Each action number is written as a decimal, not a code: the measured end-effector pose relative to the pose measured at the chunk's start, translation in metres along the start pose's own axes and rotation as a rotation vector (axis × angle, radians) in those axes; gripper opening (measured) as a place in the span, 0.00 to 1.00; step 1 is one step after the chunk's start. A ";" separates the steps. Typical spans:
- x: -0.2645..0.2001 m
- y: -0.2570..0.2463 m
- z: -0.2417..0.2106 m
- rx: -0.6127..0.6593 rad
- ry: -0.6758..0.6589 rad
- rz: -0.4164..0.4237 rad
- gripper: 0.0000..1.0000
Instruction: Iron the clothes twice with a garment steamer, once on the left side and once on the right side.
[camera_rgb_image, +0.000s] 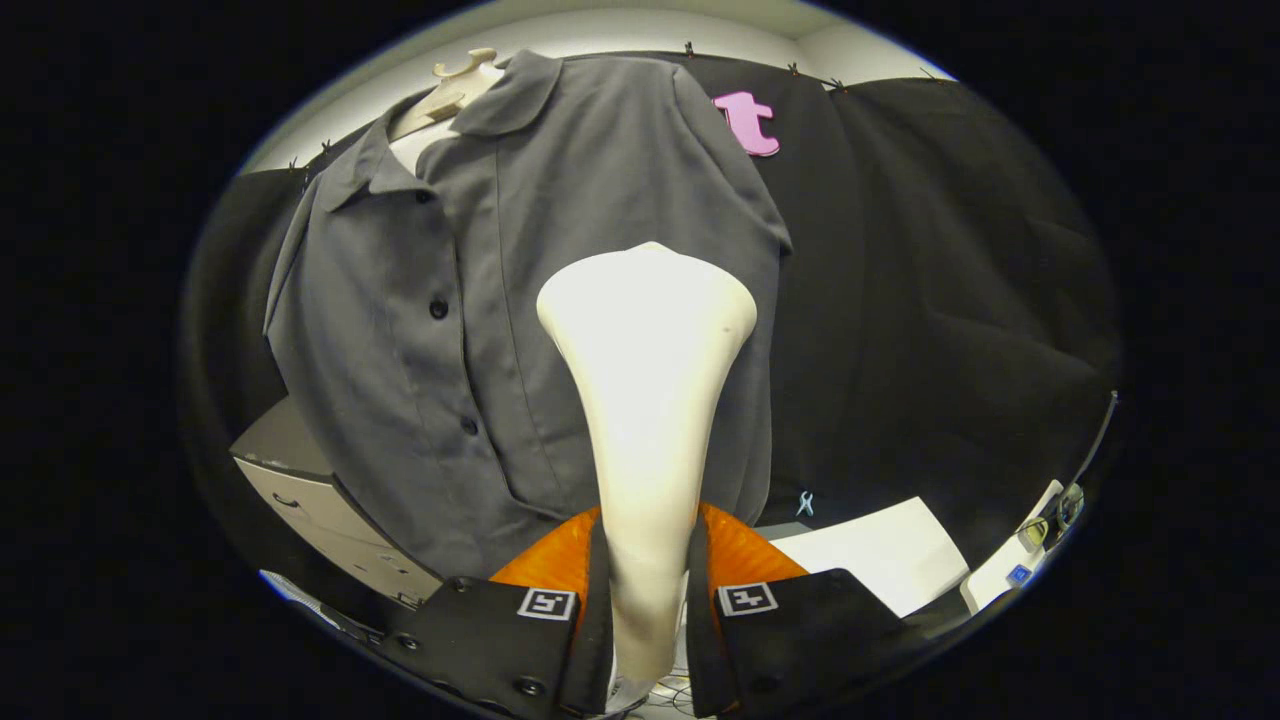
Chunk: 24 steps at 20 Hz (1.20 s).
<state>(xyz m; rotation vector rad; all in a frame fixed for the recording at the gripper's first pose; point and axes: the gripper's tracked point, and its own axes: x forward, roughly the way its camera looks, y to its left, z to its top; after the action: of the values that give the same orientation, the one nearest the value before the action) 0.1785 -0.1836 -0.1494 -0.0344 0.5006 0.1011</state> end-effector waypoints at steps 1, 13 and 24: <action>-0.003 0.002 0.013 -0.005 -0.024 -0.002 0.38; -0.051 0.026 0.106 -0.026 -0.231 -0.025 0.38; -0.064 0.033 0.105 -0.017 -0.232 -0.026 0.38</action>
<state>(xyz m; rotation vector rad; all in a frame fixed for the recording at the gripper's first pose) 0.1691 -0.1508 -0.0272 -0.0455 0.2675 0.0832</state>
